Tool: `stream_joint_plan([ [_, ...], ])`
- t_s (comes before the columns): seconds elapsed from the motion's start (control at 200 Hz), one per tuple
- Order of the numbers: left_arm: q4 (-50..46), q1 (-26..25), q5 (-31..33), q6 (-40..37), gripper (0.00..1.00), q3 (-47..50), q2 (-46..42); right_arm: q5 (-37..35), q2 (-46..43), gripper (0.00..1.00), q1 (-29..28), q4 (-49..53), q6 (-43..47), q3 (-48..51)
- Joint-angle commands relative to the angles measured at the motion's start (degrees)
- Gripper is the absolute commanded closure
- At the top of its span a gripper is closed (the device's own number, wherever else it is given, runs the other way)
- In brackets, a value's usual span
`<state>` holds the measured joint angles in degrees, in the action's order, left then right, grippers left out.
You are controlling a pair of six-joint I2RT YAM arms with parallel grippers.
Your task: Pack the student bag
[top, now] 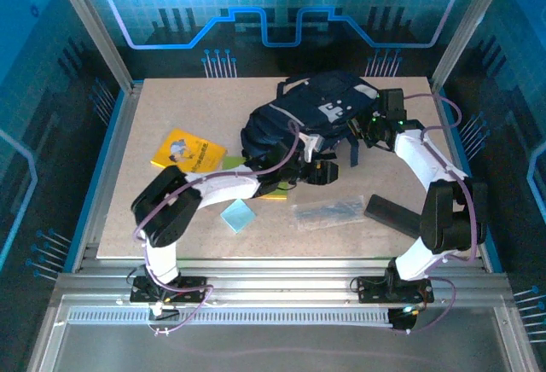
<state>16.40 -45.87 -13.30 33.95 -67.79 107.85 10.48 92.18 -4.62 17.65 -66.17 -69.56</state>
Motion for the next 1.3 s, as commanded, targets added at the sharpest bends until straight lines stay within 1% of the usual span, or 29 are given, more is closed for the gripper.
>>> stream_joint_plan([
  [0.0, 4.3, 0.7, -1.9, -6.0, 0.34, -4.2, 4.0, 4.1, -0.6, 1.00, -1.2, -0.9, -1.5, -1.9],
  [0.09, 7.6, 2.2, -1.0, -6.8, 0.34, -5.4, 6.7, 5.0, -1.3, 1.00, -1.1, -1.0, -1.4, -1.5],
  [0.165, 10.9, 4.4, -1.2, -5.1, 0.33, -5.4, 8.5, 5.4, -2.0, 1.00, -1.1, -1.0, -1.1, -1.0],
  [0.245, 15.5, 6.7, -2.1, -3.1, 0.30, -5.0, 9.9, 6.0, -2.7, 1.00, -1.1, -1.2, -0.8, -0.5],
  [0.44, 22.0, 8.3, -3.0, -2.9, 0.28, -5.6, 11.3, 8.0, -3.2, 1.00, -1.2, -2.8, -1.3, 1.3],
  [0.52, 24.9, 9.1, -3.9, -0.7, 0.29, -6.0, 12.7, 9.0, -3.4, 1.00, -1.3, -4.0, -2.0, 2.2],
  [0.64, 31.3, 11.0, -3.0, 3.5, 0.32, -5.1, 14.2, 10.1, -3.9, 1.00, -1.6, -4.6, -2.6, 3.5],
  [0.765, 38.3, 12.8, -5.0, 8.6, 0.32, -5.9, 16.1, 10.1, -4.5, 1.00, -1.6, -5.2, -3.3, 5.0],
  [0.891, 35.7, 12.9, -8.6, 8.2, 0.28, -9.6, 17.1, 10.5, -4.2, 1.00, -2.0, -5.6, -3.5, 4.7],
  [0.941, 35.0, 13.0, -9.4, 7.8, 0.28, -10.0, 17.1, 11.0, -3.9, 1.00, -2.0, -5.8, -3.5, 4.3],
  [1.051, 33.8, 13.2, -9.7, 7.6, 0.38, -9.8, 16.8, 10.5, -3.5, 1.00, -2.1, -5.9, -3.5, 3.9],
  [1.111, 33.7, 13.2, -9.9, 7.6, 0.40, -9.0, 16.6, 10.4, -3.3, 1.00, -1.9, -5.9, -3.4, 3.8],
  [1.221, 32.7, 13.3, -9.8, 6.4, 0.48, -7.2, 15.4, 10.4, -2.7, 1.00, -1.6, -6.0, -3.1, 3.4],
  [1.296, 31.5, 13.3, -9.6, 5.5, 0.50, -6.4, 14.7, 10.3, -2.3, 1.00, -1.4, -5.7, -2.8, 3.0],
])
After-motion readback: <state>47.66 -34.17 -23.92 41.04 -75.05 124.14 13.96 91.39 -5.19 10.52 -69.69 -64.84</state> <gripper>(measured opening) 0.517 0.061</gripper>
